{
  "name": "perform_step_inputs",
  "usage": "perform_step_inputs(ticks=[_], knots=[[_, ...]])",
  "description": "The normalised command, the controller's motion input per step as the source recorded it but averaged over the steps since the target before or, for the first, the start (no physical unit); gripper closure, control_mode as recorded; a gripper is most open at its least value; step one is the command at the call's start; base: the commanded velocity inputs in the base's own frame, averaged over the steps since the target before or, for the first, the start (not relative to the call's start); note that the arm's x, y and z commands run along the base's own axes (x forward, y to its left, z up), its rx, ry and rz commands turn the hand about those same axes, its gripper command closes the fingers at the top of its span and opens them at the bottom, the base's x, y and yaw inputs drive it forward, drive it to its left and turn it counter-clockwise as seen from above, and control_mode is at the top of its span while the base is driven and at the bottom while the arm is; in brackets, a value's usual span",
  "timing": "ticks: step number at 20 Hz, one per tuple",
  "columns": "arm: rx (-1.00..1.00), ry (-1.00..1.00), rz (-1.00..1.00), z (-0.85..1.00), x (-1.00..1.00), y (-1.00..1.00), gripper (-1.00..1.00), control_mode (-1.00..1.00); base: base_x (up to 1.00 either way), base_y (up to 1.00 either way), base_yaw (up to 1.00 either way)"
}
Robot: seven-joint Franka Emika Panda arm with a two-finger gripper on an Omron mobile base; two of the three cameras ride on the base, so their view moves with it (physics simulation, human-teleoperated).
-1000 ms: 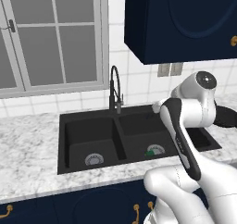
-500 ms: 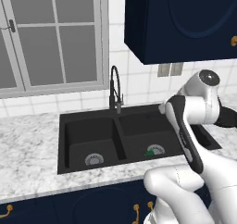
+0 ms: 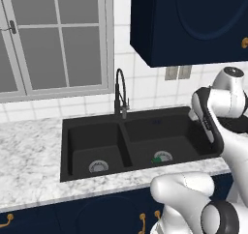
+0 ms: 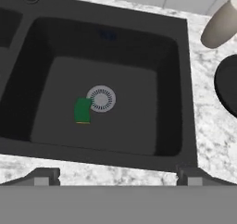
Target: Pick the pan and sponge and place them into the sink. Then turn on the water.
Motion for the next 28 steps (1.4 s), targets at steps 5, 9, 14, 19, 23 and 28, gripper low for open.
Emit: perform_step_inputs(ticks=[5, 9, 14, 19, 23, 28], knots=[[0.00, 0.22, -0.07, -0.50, 0.39, -1.00, -1.00, -1.00, 0.00, 0.00, 0.00], [0.00, 0.09, -0.10, -0.53, 0.52, -1.00, -1.00, -1.00, 0.00, 0.00, 0.00], [-0.02, 0.01, -0.06, -0.28, 0.40, -0.91, -1.00, -1.00, 0.00, 0.00, 0.00], [0.00, 0.02, 0.00, -0.05, 0.04, -0.21, -1.00, -1.00, 0.00, 0.00, 0.00], [0.00, 0.05, 0.00, -0.22, 0.00, -0.41, -1.00, -1.00, 0.00, 0.00, 0.00], [0.00, 0.07, -0.02, -0.25, 0.03, -0.52, -1.00, -1.00, 0.00, 0.00, 0.00]])
